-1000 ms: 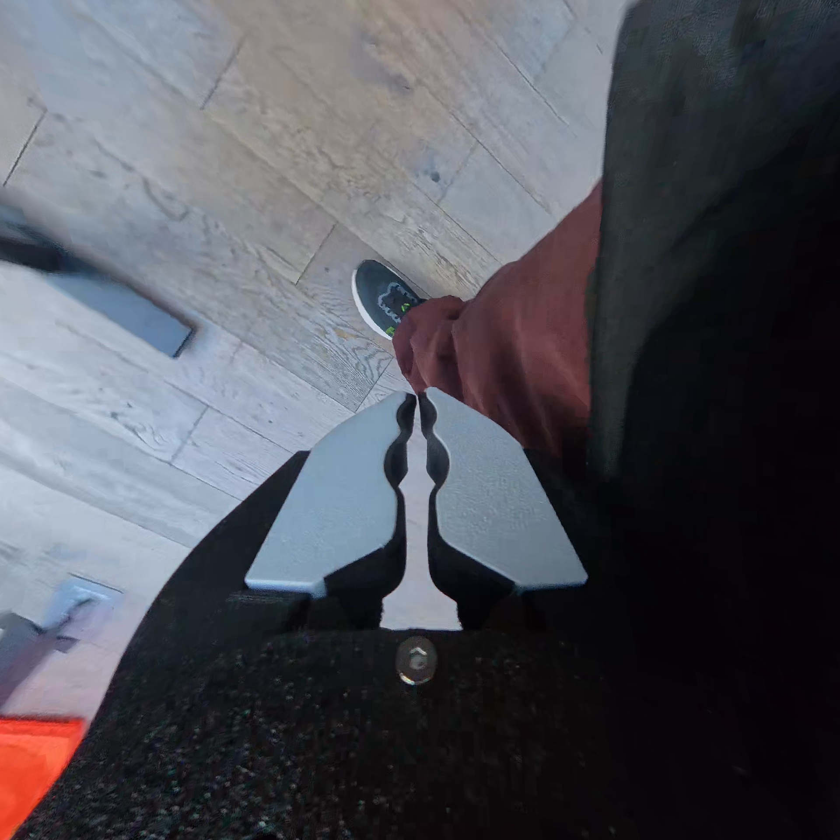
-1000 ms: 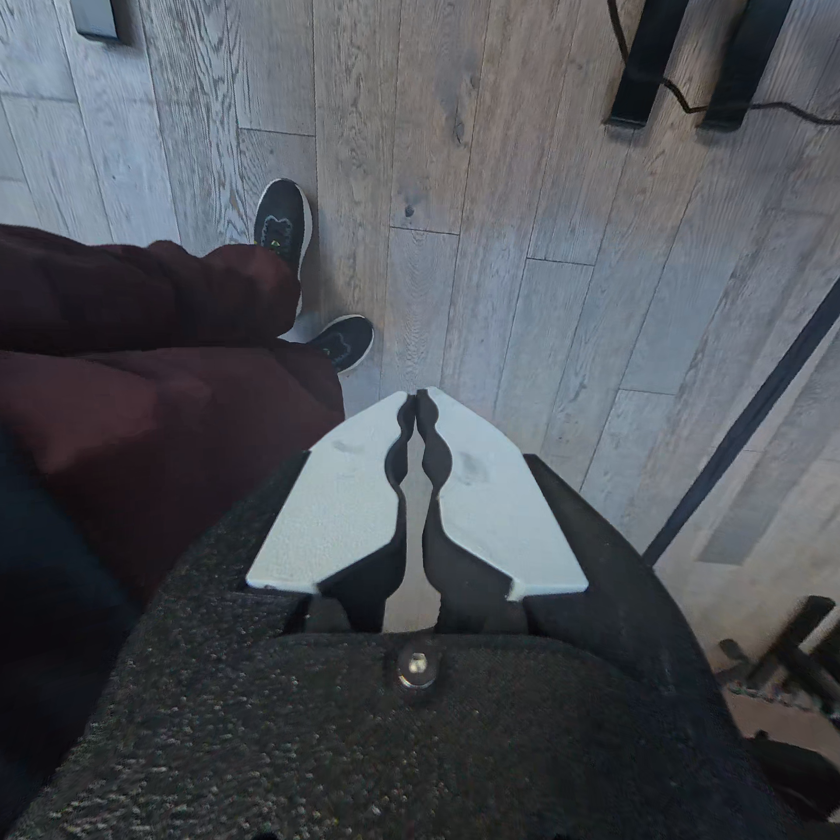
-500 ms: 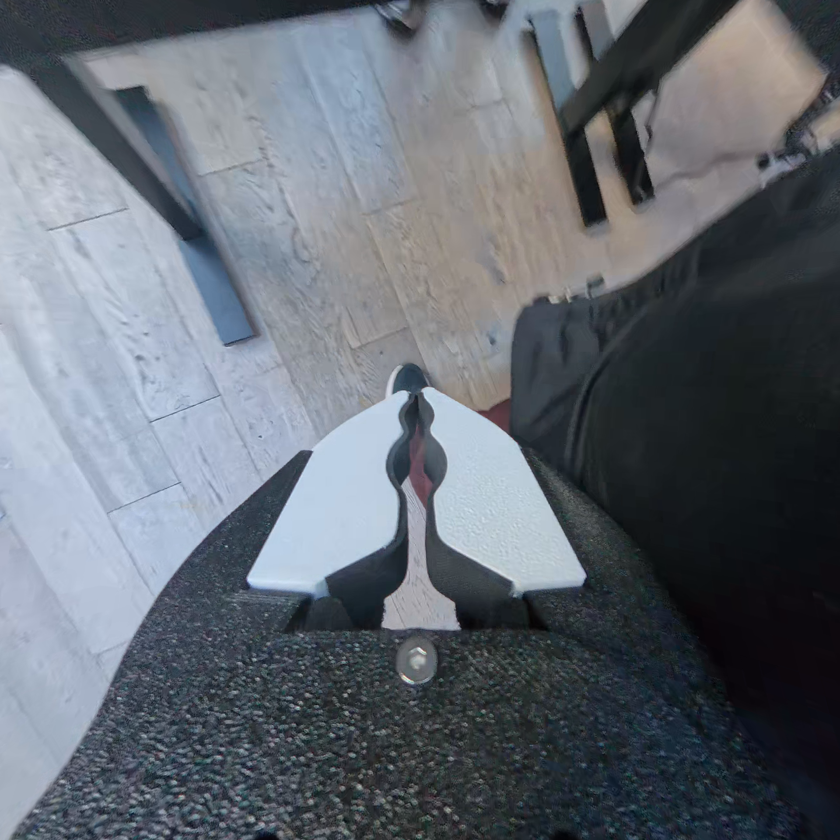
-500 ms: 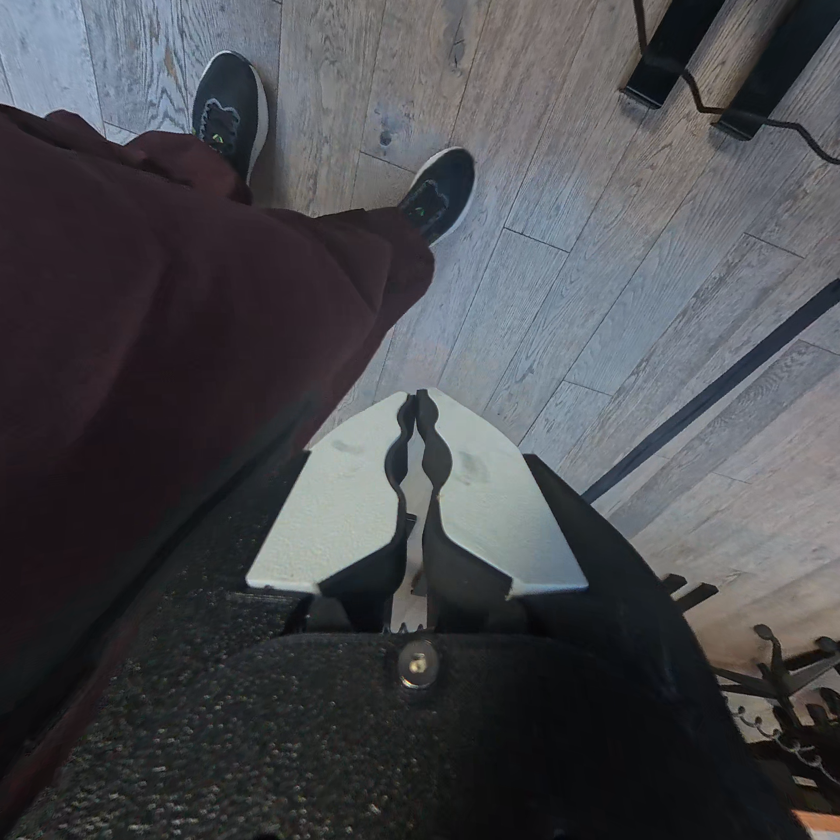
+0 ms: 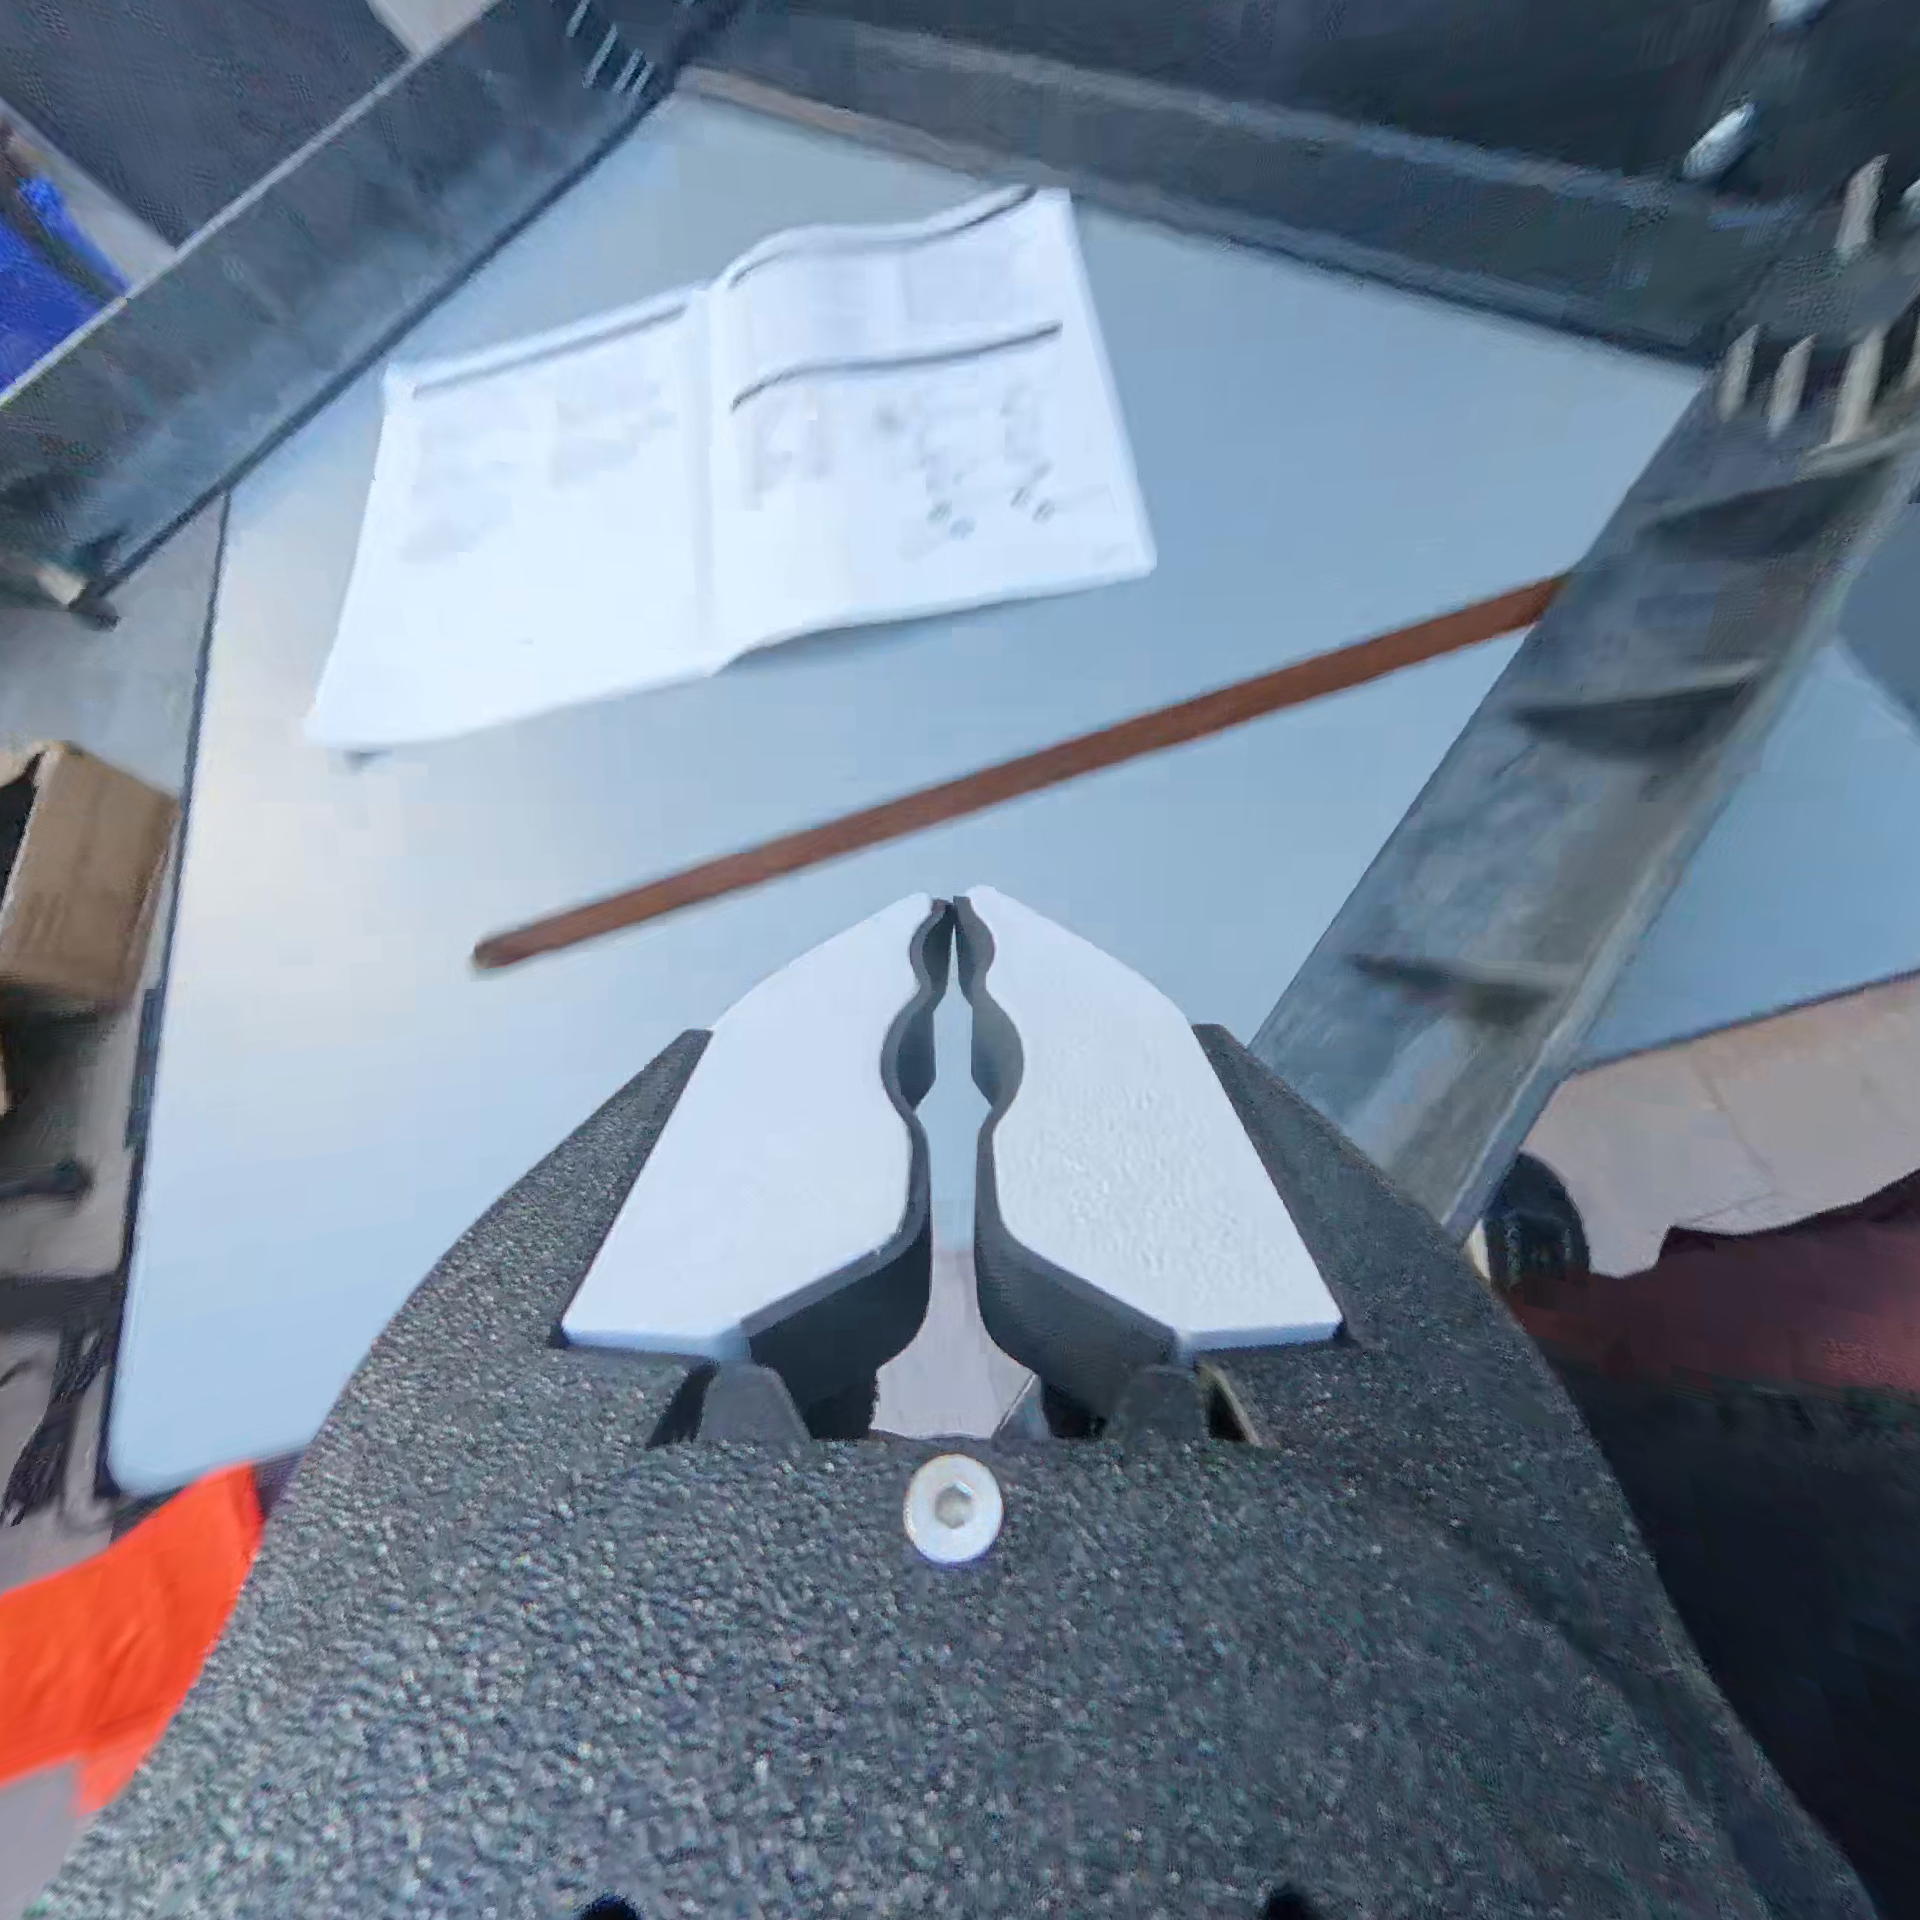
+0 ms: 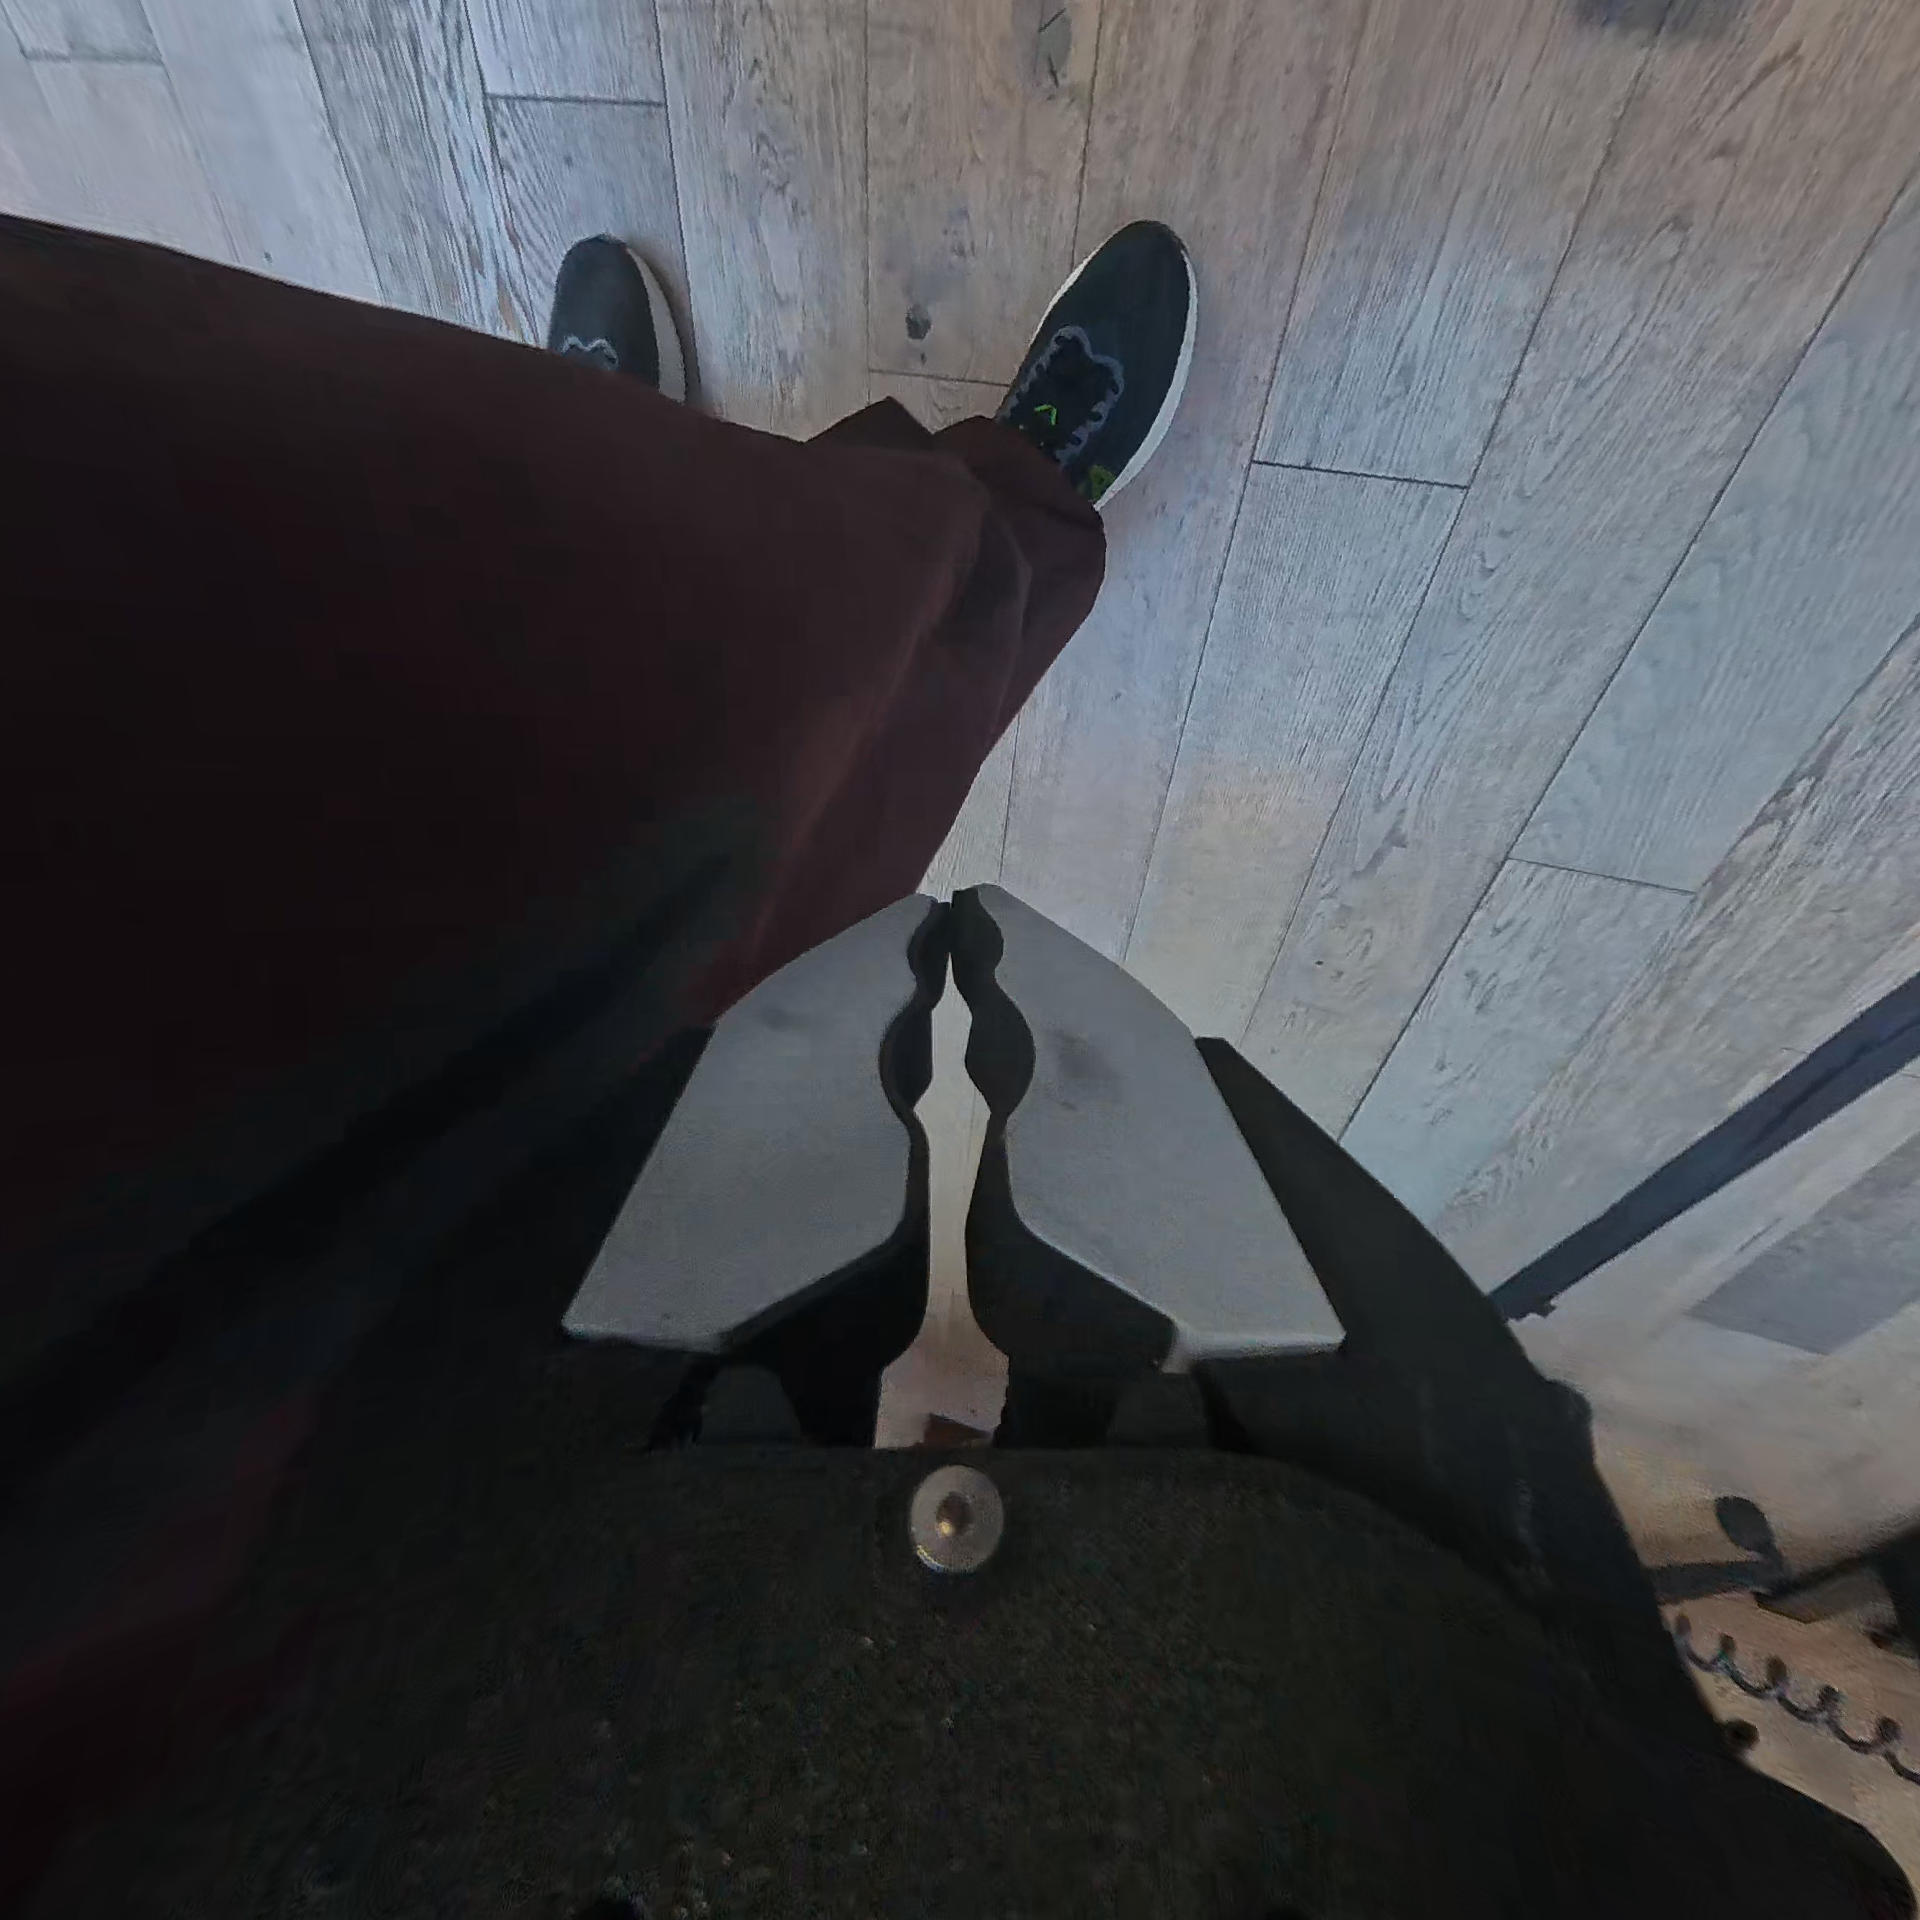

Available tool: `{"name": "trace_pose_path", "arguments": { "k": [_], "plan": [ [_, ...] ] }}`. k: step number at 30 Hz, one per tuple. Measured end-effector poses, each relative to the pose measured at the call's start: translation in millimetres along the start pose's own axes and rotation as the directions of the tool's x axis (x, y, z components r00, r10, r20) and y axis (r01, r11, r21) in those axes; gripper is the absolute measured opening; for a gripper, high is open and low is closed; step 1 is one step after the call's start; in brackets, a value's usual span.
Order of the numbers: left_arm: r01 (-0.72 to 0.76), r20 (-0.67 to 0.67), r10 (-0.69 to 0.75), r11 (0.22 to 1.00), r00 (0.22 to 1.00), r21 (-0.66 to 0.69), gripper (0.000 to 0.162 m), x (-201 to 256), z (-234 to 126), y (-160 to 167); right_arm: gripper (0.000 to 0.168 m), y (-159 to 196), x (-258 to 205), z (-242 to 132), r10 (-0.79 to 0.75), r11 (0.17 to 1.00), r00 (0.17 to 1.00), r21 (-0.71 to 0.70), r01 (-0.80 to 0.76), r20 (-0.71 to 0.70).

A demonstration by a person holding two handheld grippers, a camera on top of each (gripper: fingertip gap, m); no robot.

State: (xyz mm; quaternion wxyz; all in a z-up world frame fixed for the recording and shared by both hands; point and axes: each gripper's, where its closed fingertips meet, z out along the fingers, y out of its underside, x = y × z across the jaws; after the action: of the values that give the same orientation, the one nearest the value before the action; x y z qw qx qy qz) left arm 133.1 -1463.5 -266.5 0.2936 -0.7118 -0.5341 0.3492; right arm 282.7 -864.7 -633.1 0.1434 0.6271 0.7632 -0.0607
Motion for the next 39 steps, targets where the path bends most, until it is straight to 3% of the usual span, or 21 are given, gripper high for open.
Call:
{"name": "trace_pose_path", "arguments": {
  "k": [5, 9, 15, 25, 29, 33, 39],
  "plan": [
    [-0.030, -0.147, 0.049, 0.991, 0.988, 0.133, 0.009, 81, 51, -105, 0.004, 5, 26, 1, 0.056, 0.998, 0.998, 0.038, -0.058, 0.041],
    [-0.024, -0.255, 0.073, 0.981, 0.964, 0.192, 0.012, 131, 75, -160, 0.004, 13, 33, 2, 0.101, 0.992, 0.992, 0.063, -0.105, 0.070],
    [0.038, -0.345, 0.042, 0.974, 0.938, 0.222, 0.014, 171, 91, -200, 0.003, 29, 31, 8, 0.132, 0.989, 0.986, 0.057, -0.138, 0.100],
    [0.138, -0.402, -0.001, 0.939, 0.916, 0.314, 0.016, 188, 96, -249, 0.003, 31, 36, 9, 0.144, 0.987, 0.982, 0.050, -0.151, 0.122],
    [0.253, -0.473, -0.005, 0.850, 0.881, 0.463, 0.018, 188, 105, -288, 0.004, 40, 42, -14, 0.104, 0.994, 0.991, 0.012, -0.105, 0.089],
    [0.455, -0.586, -0.024, 0.657, 0.810, 0.602, 0.018, 178, 106, -338, 0.004, 60, 59, -60, 0.006, 0.998, 1.000, -0.069, -0.004, 0.026],
    [0.506, -0.618, 0.071, 0.504, 0.783, 0.699, 0.021, 172, 89, -371, 0.004, 63, 101, -134, -0.191, 0.964, 0.978, -0.206, 0.170, -0.089]
  ]
}}
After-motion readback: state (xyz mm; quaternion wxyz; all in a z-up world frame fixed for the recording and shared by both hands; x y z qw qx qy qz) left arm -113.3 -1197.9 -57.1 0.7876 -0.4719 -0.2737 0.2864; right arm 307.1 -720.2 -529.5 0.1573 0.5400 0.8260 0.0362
